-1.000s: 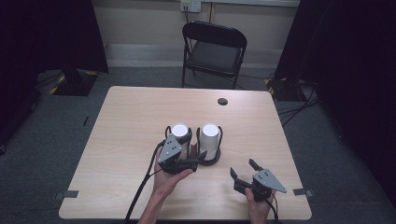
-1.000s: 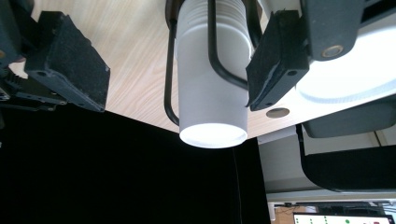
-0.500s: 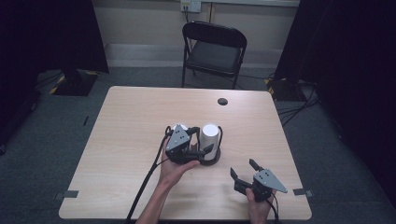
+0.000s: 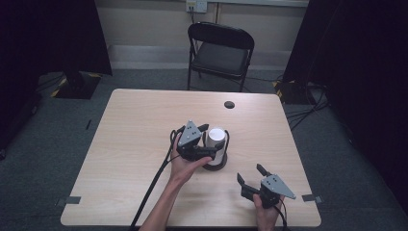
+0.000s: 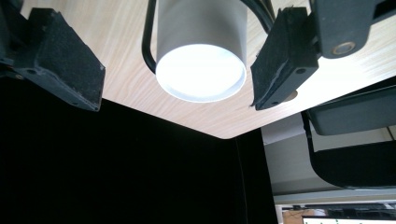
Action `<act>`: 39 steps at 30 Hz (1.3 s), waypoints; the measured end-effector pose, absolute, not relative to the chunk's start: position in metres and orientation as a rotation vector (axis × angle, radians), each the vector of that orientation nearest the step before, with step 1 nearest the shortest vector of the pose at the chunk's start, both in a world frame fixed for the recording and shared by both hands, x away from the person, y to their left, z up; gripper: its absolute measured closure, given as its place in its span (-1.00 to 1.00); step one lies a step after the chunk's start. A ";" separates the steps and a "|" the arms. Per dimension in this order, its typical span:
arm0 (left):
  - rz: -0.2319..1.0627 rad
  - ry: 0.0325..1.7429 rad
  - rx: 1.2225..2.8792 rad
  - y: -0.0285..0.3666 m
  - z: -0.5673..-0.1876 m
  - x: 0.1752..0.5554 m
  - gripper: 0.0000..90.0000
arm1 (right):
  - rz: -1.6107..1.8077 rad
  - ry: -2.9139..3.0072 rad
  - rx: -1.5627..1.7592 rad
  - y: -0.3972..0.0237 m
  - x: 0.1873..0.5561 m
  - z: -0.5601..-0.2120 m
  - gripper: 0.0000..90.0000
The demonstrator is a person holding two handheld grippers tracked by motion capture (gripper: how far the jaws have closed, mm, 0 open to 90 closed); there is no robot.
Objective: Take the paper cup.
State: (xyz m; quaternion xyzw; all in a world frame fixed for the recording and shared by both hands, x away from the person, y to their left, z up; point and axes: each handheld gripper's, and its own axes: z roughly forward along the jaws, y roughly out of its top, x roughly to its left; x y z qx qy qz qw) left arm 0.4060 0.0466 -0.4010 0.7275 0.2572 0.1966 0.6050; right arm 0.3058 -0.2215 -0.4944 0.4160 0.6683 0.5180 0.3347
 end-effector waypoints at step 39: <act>0.523 0.636 1.741 0.027 -0.411 0.423 -0.20 | 1.351 1.771 1.066 -0.220 0.306 -0.494 -0.59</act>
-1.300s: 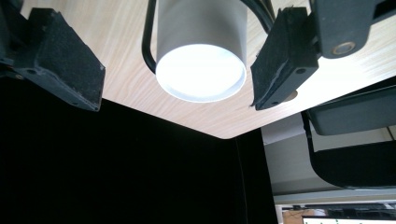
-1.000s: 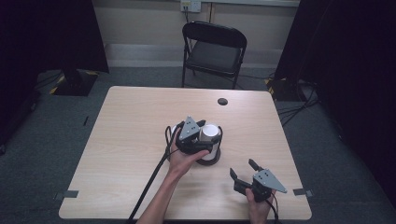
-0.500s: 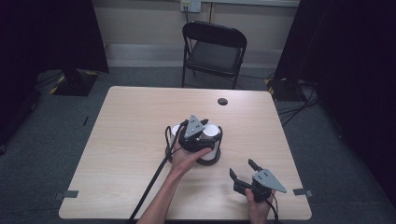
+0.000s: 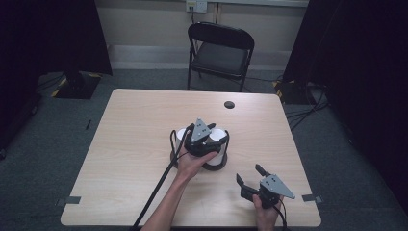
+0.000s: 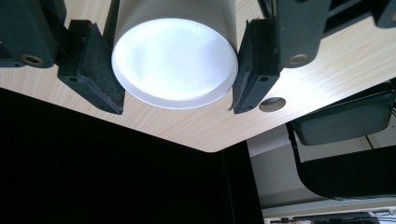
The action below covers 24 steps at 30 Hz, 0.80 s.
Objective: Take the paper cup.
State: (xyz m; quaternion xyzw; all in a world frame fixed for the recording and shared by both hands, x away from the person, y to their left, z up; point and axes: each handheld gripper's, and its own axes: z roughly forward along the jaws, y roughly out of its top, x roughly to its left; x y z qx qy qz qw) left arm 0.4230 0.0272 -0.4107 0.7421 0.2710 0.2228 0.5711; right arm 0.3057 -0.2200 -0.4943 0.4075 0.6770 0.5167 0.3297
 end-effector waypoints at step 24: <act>0.545 0.631 1.659 0.032 -0.400 0.417 -0.20 | 1.349 1.780 1.067 -0.220 0.306 -0.494 -0.59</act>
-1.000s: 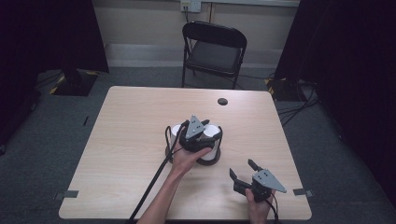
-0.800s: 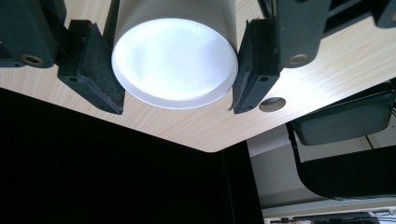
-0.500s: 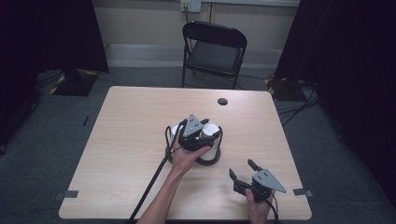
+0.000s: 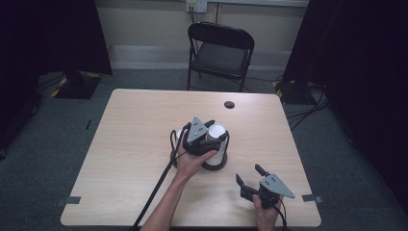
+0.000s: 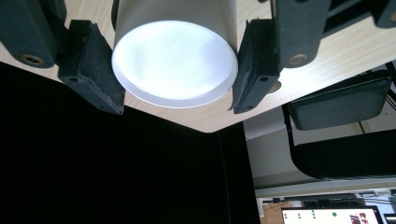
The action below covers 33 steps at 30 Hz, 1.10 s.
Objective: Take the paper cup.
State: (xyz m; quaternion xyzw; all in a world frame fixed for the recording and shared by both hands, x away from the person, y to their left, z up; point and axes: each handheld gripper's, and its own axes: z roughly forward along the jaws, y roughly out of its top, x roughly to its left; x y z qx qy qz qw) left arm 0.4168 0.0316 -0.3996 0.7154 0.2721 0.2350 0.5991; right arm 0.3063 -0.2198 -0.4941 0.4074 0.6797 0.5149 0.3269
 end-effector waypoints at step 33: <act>0.513 0.643 1.584 0.041 -0.388 0.416 -0.19 | 1.358 1.775 1.072 -0.221 0.306 -0.494 -0.60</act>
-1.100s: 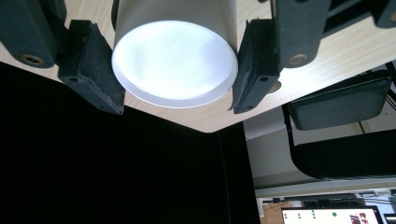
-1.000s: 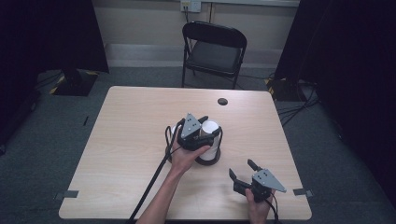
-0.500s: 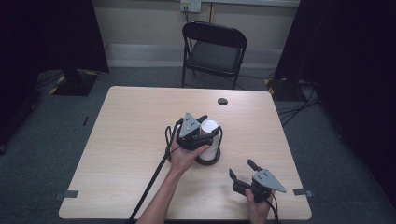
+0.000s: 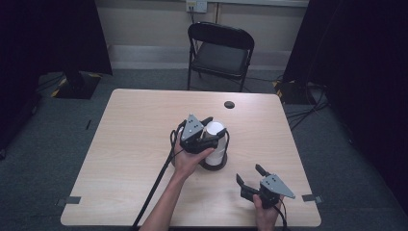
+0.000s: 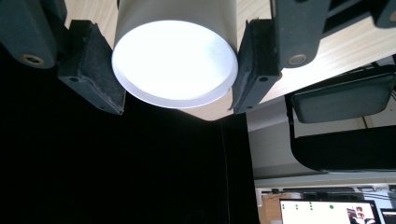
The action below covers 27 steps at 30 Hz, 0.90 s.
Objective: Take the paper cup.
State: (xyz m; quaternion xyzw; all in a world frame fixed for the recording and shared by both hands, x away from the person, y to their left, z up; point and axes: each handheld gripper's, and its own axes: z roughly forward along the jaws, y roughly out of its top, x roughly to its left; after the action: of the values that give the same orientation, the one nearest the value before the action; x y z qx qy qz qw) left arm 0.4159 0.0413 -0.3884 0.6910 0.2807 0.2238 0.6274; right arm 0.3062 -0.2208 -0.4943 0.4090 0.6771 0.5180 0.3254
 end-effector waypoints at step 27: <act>0.537 0.622 1.510 0.048 -0.364 0.406 -0.19 | 1.355 1.779 1.076 -0.221 0.307 -0.494 -0.60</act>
State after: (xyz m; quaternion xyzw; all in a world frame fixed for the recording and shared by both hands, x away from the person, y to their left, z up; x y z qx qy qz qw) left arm 0.4057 0.0475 -0.3637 0.6656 0.2742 0.2364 0.6527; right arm 0.3068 -0.2206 -0.4942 0.4102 0.6782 0.5165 0.3241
